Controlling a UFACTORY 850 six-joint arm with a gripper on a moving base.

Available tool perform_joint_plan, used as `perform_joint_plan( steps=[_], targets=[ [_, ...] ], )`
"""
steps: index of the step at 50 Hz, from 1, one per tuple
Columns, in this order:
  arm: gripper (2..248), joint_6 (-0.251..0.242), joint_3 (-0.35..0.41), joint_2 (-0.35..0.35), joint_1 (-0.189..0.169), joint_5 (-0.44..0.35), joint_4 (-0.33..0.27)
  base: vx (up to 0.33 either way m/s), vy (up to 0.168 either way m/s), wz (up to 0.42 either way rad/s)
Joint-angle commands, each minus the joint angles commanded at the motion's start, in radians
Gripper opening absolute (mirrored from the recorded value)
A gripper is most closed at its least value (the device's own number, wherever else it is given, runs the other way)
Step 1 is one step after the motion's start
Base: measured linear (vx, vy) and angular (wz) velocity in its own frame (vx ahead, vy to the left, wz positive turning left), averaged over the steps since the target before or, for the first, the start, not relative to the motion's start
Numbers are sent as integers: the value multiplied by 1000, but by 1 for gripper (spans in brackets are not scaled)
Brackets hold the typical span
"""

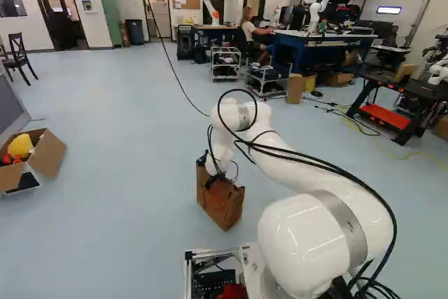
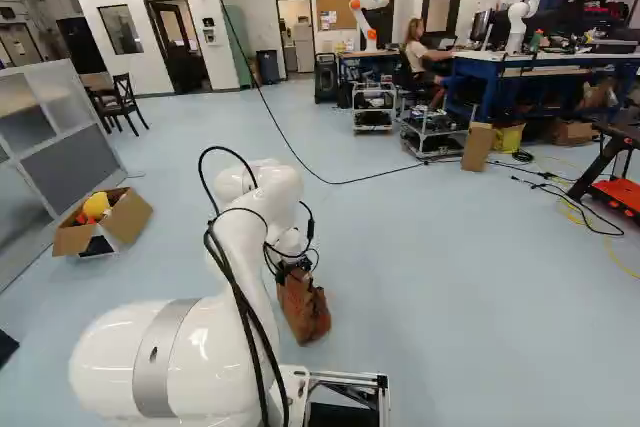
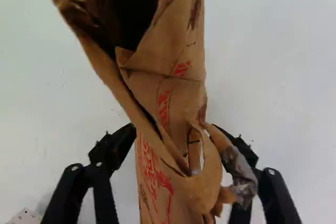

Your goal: Pick up the grocery bag from the ground

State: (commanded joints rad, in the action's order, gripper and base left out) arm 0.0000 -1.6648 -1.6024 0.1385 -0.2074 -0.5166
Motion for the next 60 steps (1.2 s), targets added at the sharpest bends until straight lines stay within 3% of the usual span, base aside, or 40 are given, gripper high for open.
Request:
perform_joint_plan(
  steps=[1,2,6,7,12,13,17,18,22,23,37,60],
  targets=[
    [214,0,0,0,0,0,0,0,0,0],
    [175,0,0,0,0,0,0,0,0,0],
    [175,0,0,0,0,0,0,0,0,0],
    [136,0,0,0,0,0,0,0,0,0],
    [136,0,0,0,0,0,0,0,0,0],
    [99,0,0,0,0,0,0,0,0,0],
    [99,0,0,0,0,0,0,0,0,0],
    [61,0,0,0,0,0,0,0,0,0],
    [61,0,0,0,0,0,0,0,0,0],
    [28,0,0,0,0,0,0,0,0,0],
    [23,0,6,6,0,0,0,0,0,0],
    [23,0,86,88,0,0,0,0,0,0]
  ],
)
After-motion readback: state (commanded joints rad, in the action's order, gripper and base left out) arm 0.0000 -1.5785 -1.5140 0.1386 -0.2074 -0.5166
